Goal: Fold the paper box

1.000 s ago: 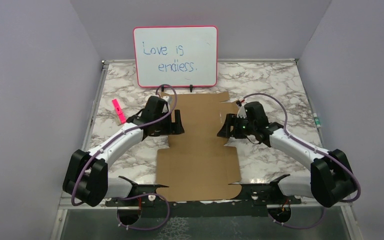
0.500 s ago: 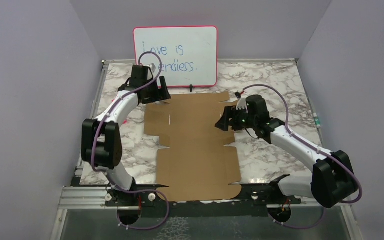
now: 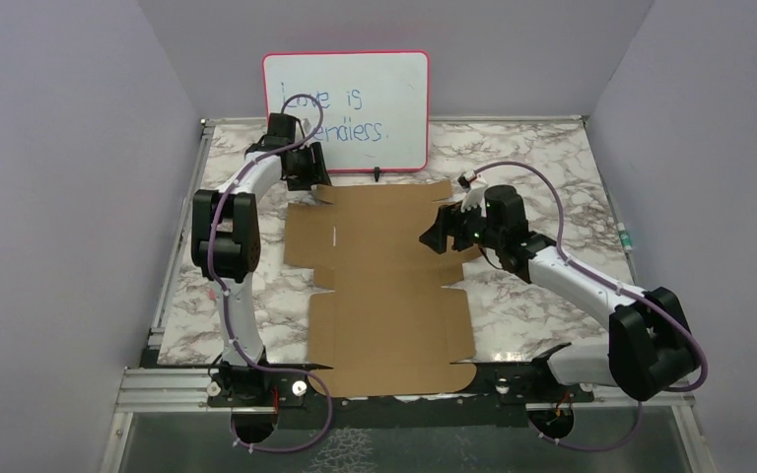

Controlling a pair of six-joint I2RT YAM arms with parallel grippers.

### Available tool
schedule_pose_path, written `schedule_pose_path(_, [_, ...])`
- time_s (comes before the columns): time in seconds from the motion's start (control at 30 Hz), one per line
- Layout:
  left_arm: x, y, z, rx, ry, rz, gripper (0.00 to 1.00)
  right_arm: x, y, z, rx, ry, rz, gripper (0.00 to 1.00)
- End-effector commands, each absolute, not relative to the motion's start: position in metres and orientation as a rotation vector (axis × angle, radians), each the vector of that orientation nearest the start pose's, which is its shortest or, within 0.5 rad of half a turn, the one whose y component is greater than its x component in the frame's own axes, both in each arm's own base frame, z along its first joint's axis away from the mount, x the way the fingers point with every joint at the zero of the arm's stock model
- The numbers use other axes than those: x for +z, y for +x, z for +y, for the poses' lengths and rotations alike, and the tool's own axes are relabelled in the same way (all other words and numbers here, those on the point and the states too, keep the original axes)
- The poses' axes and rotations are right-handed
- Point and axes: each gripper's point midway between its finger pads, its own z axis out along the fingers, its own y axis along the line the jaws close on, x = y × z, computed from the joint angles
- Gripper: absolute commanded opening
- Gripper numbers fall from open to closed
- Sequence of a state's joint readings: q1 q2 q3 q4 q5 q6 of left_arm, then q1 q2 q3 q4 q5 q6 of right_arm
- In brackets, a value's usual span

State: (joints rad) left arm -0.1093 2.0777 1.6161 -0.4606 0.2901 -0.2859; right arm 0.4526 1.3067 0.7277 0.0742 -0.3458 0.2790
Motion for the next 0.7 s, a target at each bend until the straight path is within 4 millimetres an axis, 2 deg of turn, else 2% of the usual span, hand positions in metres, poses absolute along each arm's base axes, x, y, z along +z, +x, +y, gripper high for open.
schedule_pose_path(0.0, [0.079, 0.508, -0.113, -0.501, -0.045, 2.497, 0.57, 0.138, 0.312, 0.237, 0.816, -0.481, 2.036, 0.77])
schedule_pose_path(0.17, [0.070, 0.508, -0.123, -0.569, -0.014, 2.518, 0.35, 0.128, 0.318, 0.236, 0.793, -0.478, 2.042, 0.77])
schedule_pose_path(0.3, [0.069, 0.503, -0.125, -0.587, -0.011, 2.523, 0.28, 0.130, 0.325, 0.238, 0.782, -0.488, 2.039, 0.77])
schedule_pose_path(0.43, [0.064, 0.498, -0.124, -0.590, -0.027, 2.522, 0.22, 0.140, 0.331, 0.242, 0.787, -0.500, 2.006, 0.77])
schedule_pose_path(0.67, [0.077, 0.488, -0.137, -0.612, 0.048, 2.443, 0.04, 0.157, 0.342, 0.244, 0.749, -0.537, 1.967, 0.77])
